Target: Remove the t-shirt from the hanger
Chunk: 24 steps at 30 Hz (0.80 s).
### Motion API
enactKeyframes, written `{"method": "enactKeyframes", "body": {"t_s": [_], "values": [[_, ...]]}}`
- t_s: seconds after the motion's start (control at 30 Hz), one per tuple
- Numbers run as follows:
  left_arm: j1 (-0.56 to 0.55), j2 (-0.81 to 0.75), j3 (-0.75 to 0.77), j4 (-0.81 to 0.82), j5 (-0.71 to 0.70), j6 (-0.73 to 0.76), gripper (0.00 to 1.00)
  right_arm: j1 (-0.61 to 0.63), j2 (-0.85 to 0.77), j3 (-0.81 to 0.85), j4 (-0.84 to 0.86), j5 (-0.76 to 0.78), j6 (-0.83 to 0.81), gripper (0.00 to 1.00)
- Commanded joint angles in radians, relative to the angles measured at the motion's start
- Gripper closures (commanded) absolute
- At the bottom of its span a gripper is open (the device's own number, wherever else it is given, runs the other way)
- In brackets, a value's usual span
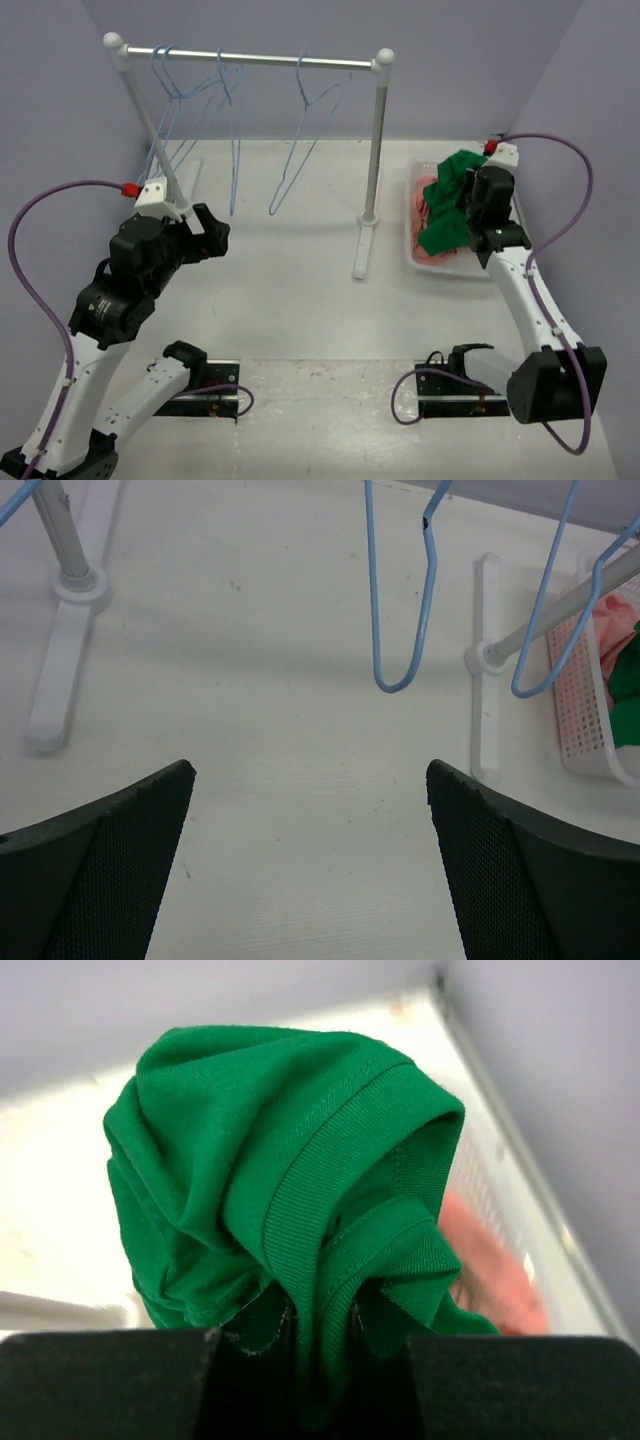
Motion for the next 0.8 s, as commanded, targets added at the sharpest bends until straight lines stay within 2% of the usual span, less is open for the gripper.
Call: {"method": "enactKeyframes", "body": {"t_s": [0.0, 0.07, 0.1, 0.13, 0.17, 0.2, 0.33, 0.5, 0.63, 0.77], "values": [[-0.004, 0.031, 0.051, 0.011, -0.03, -0.016, 0.0, -0.038, 0.079, -0.112, -0.013, -0.044, 0.167, 0.92], [-0.004, 0.048, 0.056, 0.015, -0.033, -0.017, 0.0, -0.038, 0.125, -0.126, -0.07, -0.044, 0.215, 0.74], [-0.004, 0.062, 0.056, 0.018, -0.036, -0.017, 0.0, -0.038, 0.125, -0.124, -0.105, -0.04, 0.233, 0.48], [-0.004, 0.066, 0.056, 0.02, -0.036, -0.019, 0.0, -0.038, 0.114, -0.124, -0.105, -0.029, 0.243, 0.32], [-0.004, 0.071, 0.056, 0.02, -0.036, -0.019, 0.0, -0.038, 0.094, -0.118, -0.137, -0.025, 0.247, 0.07], [-0.004, 0.082, 0.056, 0.021, -0.038, -0.017, 0.0, -0.037, 0.068, -0.112, -0.153, -0.018, 0.25, 0.01], [-0.004, 0.094, 0.047, 0.021, -0.048, -0.017, 0.0, -0.038, -0.135, -0.034, -0.287, -0.035, 0.243, 0.01], [-0.004, 0.083, 0.022, 0.038, -0.059, -0.016, 0.0, -0.038, -0.316, 0.023, -0.458, -0.072, 0.293, 0.01], [-0.004, 0.069, -0.005, 0.049, -0.081, -0.016, 0.0, -0.038, -0.436, -0.018, -0.579, -0.011, 0.351, 0.01], [-0.004, 0.066, -0.044, 0.069, -0.104, -0.022, 0.0, -0.037, -0.507, -0.112, -0.679, -0.026, 0.362, 0.01]]}}
